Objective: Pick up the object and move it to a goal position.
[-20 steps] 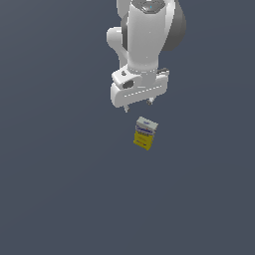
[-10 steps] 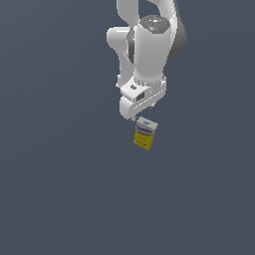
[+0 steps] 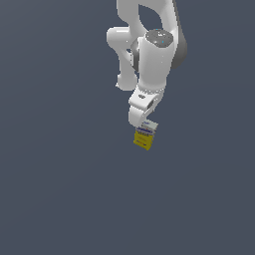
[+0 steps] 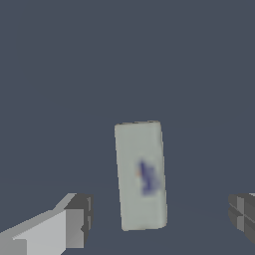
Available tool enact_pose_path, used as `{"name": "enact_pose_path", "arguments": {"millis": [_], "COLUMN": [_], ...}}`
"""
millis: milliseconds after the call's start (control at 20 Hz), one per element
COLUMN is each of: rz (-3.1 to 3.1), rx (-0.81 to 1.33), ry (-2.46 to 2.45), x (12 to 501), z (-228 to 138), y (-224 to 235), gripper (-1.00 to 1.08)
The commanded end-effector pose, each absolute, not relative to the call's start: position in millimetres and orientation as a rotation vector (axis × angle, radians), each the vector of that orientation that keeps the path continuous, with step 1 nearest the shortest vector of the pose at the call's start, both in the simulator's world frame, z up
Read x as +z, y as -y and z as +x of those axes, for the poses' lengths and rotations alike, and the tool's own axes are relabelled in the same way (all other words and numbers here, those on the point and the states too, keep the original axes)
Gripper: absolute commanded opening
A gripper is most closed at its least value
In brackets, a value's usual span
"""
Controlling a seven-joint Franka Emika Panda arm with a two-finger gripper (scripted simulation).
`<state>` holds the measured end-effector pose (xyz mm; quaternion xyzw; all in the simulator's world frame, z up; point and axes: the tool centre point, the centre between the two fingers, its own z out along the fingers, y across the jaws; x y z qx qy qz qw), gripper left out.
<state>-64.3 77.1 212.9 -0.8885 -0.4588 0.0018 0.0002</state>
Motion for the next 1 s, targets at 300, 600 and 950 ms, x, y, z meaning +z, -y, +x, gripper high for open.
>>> {"name": "enact_pose_path", "arguments": {"millis": [300, 600, 950], "rz": [-2.718, -2.716, -2.713], "rx": [0.0, 0.001, 0.0], "ry": [1.576, 1.579, 1.583], "x": [203, 201, 177], "z": [-65, -65, -66], "y": [-83, -84, -84], "gripper": [1.0, 1.0, 1.0]}}
